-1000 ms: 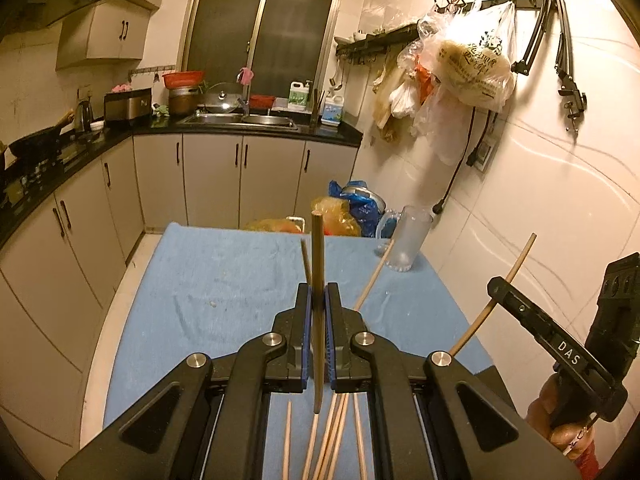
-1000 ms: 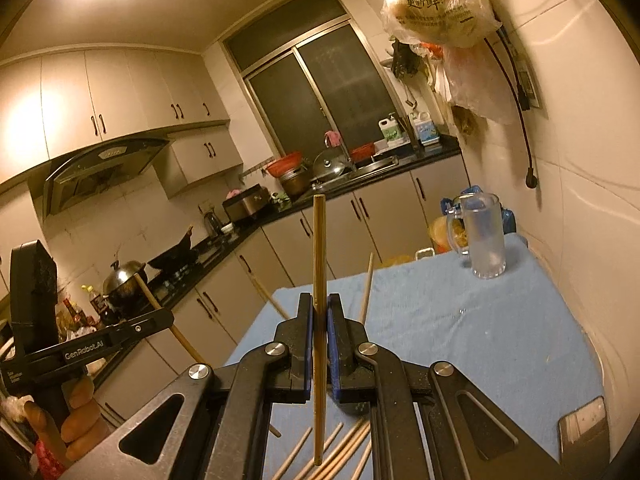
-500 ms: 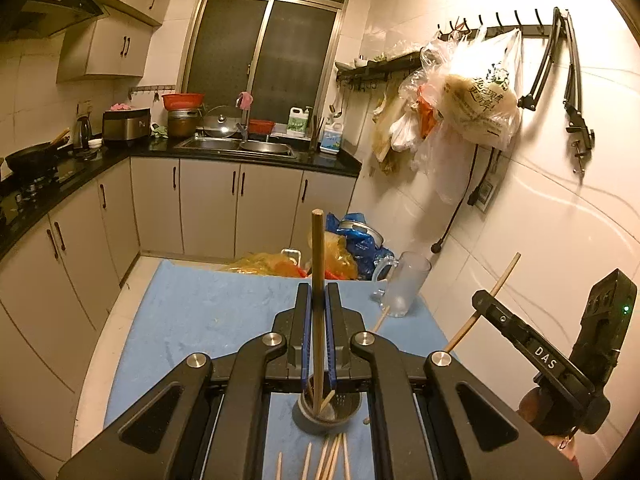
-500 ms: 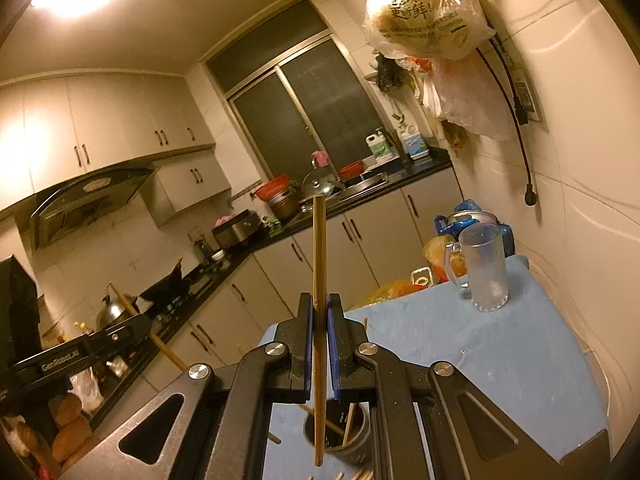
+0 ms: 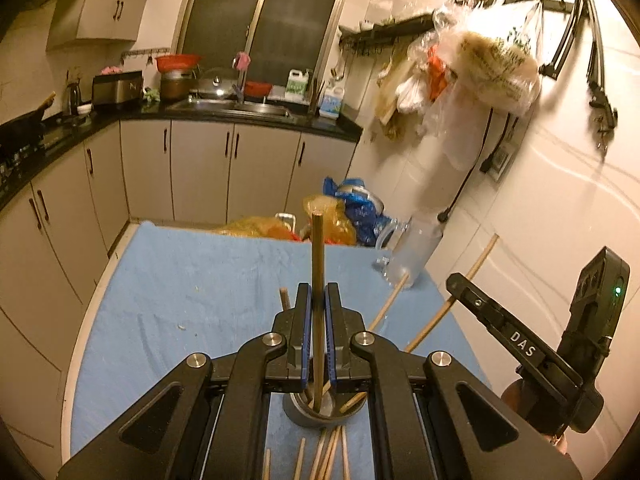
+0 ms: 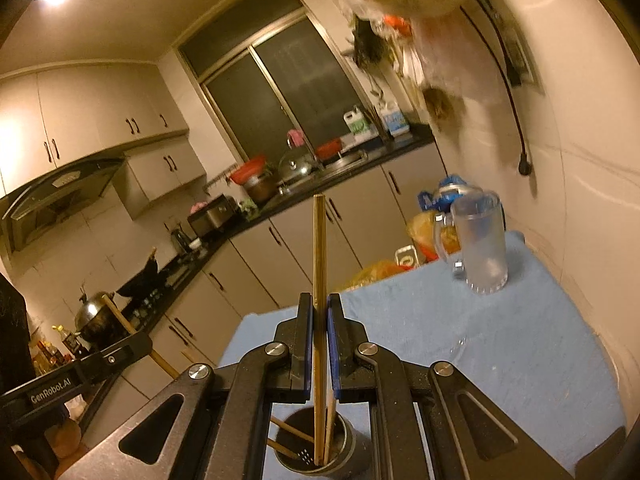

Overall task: Organize utensils
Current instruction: 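Lower the chopsticks into the grey cup and open both grippers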

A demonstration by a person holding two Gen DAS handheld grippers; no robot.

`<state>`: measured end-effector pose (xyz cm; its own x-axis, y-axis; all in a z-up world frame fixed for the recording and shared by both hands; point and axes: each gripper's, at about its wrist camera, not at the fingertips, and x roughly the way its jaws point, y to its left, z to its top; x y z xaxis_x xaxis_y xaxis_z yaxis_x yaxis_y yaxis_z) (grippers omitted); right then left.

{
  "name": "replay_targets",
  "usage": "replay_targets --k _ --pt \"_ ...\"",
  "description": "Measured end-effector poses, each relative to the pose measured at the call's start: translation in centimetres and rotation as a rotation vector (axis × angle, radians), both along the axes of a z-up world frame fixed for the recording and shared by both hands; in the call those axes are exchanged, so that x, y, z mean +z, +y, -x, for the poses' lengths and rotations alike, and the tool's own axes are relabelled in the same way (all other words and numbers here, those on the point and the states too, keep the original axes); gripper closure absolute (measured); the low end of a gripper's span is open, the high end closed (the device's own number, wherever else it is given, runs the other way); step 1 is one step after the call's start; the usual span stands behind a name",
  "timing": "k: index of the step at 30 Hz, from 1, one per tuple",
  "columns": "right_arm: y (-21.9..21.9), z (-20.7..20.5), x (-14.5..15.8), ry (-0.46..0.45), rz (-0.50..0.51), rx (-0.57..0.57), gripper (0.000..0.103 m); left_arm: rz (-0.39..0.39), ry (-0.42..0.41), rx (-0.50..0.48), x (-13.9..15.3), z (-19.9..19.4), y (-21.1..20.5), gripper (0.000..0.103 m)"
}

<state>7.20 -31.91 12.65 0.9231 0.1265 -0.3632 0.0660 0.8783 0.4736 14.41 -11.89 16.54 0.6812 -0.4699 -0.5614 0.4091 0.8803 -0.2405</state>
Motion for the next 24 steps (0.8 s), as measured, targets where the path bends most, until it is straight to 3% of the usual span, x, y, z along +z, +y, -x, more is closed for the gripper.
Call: replay_targets --k 11,24 --pt "0.9 -1.9 -3.9 0.096 -0.009 0.046 0.096 -0.023 0.074 -0.008 -4.0 -1.1 -0.6 0.097" --pt "1.6 -3.5 -5.7 0.138 -0.006 0.063 0.093 -0.032 0.086 0.009 -5.6 -2.3 0.1 0.097"
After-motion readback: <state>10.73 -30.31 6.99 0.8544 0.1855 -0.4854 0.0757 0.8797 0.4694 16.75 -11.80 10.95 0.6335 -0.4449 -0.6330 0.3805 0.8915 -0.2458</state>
